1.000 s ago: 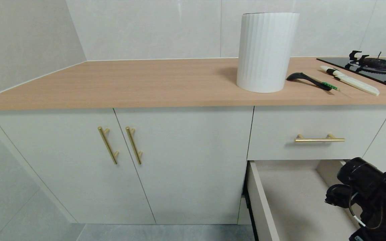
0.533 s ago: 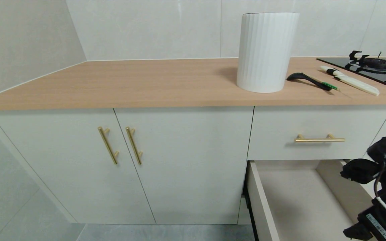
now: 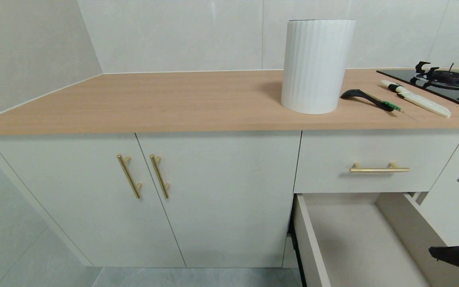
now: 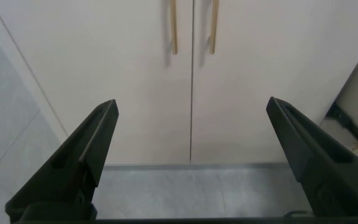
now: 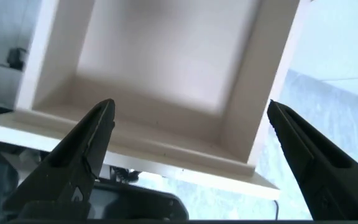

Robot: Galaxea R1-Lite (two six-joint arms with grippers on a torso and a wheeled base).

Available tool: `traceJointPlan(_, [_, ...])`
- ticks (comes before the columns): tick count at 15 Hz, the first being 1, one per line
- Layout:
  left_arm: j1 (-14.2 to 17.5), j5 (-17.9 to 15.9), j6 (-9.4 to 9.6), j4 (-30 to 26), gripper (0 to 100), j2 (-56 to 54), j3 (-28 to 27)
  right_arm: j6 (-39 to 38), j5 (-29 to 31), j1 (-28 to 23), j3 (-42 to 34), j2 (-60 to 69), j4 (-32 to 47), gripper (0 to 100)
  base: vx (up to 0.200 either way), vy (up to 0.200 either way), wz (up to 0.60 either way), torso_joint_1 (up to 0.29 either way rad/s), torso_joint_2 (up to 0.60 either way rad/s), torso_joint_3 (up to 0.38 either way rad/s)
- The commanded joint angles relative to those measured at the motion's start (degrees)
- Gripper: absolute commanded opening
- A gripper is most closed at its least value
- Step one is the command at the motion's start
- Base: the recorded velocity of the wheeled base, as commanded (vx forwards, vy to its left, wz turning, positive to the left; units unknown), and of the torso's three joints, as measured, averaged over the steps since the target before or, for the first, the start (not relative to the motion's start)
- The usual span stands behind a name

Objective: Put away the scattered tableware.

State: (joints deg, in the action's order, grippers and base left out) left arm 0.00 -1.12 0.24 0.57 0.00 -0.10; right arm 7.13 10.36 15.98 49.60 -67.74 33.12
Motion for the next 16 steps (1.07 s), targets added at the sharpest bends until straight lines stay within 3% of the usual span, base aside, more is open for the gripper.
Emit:
traceJointPlan(1, [0.0,-0.02,0.02,0.04,100,0.09,0.01,0.08,0.01,0.01,0.14,1.56,0.01,100,0.0,0.0,0.0,0.076,-0.46,-0.33])
traceJointPlan(5, [0.0,-0.02,0.02,0.04,100,0.09,-0.08,-0.36,-0.17,0.01,3.57,5.34,-0.07,100,0.0,0.0,0.0,0.072,-0.36,-0.267])
traceJointPlan(10, [0.0,-0.02,0.02,0.04,100,0.09,0.01,-1.33,-3.07,-0.6,18.78,-0.81,-0.07,100,0.0,0.0,0.0,0.008,-0.03,-0.025])
traceJointPlan(12, [0.0,-0.02,0.02,0.04,100,0.09,0.01,-9.33,-2.8,-0.86,31.17,-9.34,0.01,100,0.0,0.0,0.0,0.0,0.0,0.0])
traceJointPlan(16, [0.0,-0.02,0.02,0.04,100,0.09,-0.08,-12.49,-2.8,-5.96,47.08,-23.93,4.93,100,0.0,0.0,0.0,0.0,0.0,0.0])
